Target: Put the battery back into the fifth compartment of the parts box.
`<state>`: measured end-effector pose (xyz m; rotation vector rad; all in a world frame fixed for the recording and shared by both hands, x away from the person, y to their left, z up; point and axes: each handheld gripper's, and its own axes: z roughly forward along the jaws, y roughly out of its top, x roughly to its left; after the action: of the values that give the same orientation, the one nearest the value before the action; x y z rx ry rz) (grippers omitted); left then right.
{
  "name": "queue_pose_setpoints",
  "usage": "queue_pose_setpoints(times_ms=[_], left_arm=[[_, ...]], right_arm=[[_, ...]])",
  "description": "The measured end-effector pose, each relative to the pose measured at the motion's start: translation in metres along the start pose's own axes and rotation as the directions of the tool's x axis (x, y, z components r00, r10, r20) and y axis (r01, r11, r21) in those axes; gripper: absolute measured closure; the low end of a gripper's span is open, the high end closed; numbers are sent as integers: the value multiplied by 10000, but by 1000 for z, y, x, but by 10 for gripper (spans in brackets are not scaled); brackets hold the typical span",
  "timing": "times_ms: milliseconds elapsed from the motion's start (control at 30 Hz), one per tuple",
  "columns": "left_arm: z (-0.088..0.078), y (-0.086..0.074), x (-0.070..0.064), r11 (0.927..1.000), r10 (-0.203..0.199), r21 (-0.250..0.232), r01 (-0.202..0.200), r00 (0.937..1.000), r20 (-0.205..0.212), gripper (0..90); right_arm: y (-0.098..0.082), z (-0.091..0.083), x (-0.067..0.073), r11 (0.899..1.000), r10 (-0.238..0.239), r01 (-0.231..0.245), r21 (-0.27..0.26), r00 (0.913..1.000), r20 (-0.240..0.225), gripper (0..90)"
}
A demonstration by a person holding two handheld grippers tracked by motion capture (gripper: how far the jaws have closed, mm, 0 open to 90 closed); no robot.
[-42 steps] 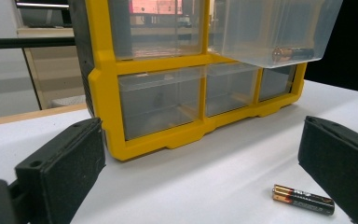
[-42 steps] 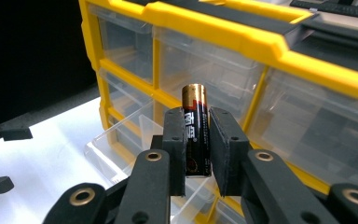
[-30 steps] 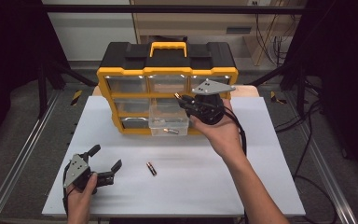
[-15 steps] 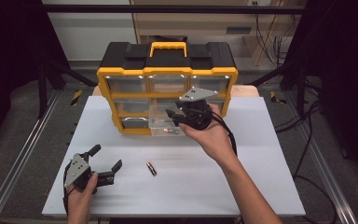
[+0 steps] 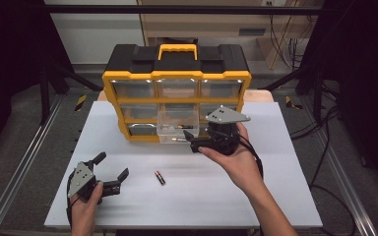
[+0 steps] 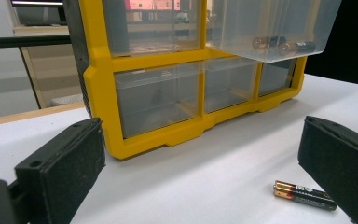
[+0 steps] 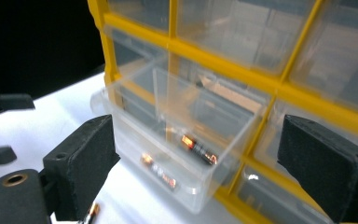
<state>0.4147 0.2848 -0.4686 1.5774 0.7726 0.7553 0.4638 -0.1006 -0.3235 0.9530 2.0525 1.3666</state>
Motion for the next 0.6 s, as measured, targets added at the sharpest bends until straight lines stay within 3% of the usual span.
queue_pose_setpoints(times_ms=[133,600], left_arm=[[0,0,1,10000,-1,-14,1,10000,-15,4],[-1,0,1,10000,4,-49,-4,10000,-77,2]], right_arm=[[-10,0,1,9994,256,-255,222,9997,-58,102],[-55,17,22,9923,450,-395,1178,9980,-446,97]])
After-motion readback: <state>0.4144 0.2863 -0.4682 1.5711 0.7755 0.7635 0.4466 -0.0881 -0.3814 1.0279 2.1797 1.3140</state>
